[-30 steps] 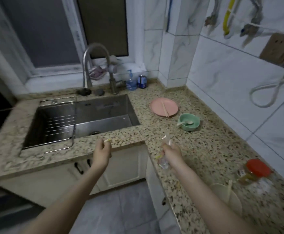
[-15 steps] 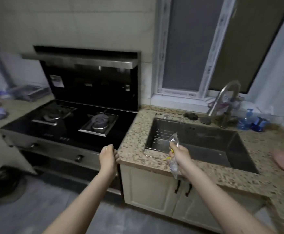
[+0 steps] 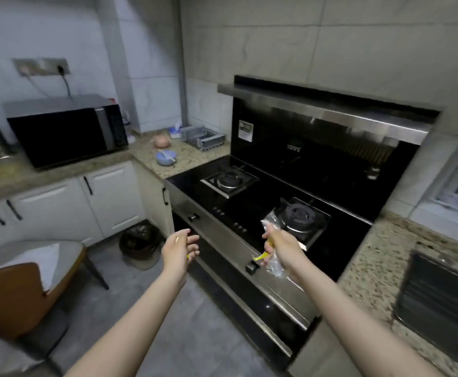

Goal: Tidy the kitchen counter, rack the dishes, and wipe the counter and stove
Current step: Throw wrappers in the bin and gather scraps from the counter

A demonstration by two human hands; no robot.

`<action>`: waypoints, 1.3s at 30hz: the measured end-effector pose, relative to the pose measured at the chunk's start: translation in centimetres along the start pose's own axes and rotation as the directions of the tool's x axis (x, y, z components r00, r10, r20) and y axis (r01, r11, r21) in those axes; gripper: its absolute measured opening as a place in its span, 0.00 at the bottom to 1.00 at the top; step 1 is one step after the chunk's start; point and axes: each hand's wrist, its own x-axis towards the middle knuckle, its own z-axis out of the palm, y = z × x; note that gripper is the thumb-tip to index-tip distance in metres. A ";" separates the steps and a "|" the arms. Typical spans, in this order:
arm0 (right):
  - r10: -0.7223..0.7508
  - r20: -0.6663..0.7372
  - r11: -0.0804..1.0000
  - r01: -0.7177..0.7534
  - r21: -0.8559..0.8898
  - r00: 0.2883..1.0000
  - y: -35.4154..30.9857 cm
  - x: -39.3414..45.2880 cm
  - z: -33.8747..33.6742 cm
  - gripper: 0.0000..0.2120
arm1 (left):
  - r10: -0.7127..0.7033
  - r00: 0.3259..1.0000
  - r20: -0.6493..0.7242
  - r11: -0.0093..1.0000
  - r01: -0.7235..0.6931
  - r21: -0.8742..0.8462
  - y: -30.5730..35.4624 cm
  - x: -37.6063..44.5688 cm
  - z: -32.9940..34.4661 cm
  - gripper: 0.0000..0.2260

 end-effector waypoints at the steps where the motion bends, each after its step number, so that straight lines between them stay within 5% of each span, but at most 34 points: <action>1: 0.044 0.027 0.999 -0.044 0.020 0.999 0.1 2.0 1.7 0.18 | -0.011 0.999 -0.035 1.000 0.010 -0.016 0.3 1.8 -1.1 0.06; 13: 0.278 0.241 0.949 -0.305 0.083 0.930 -1.1 29.3 18.8 0.22 | -0.073 0.948 -0.311 0.997 0.077 -0.002 7.5 26.2 -6.0 0.08; 18: 0.260 0.232 0.960 -0.277 0.042 0.937 -4.9 39.3 25.8 0.22 | -0.087 0.934 -0.347 0.996 0.085 -0.021 12.5 34.1 -8.5 0.06; 24: 0.288 0.346 0.957 -0.277 -0.082 0.893 -5.6 46.4 35.1 0.23 | -0.046 0.891 -0.452 0.999 0.032 -0.039 16.3 41.5 -13.0 0.14; 33: 0.379 0.334 0.920 -0.312 -0.237 0.863 -1.3 56.1 47.1 0.23 | -0.105 0.901 -0.422 0.989 0.050 -0.138 15.4 54.9 -18.9 0.13; 39: 0.472 0.253 0.854 -0.366 -0.371 0.844 2.4 64.8 55.3 0.22 | -0.167 0.901 -0.401 0.983 0.185 0.006 14.2 66.9 -23.2 0.03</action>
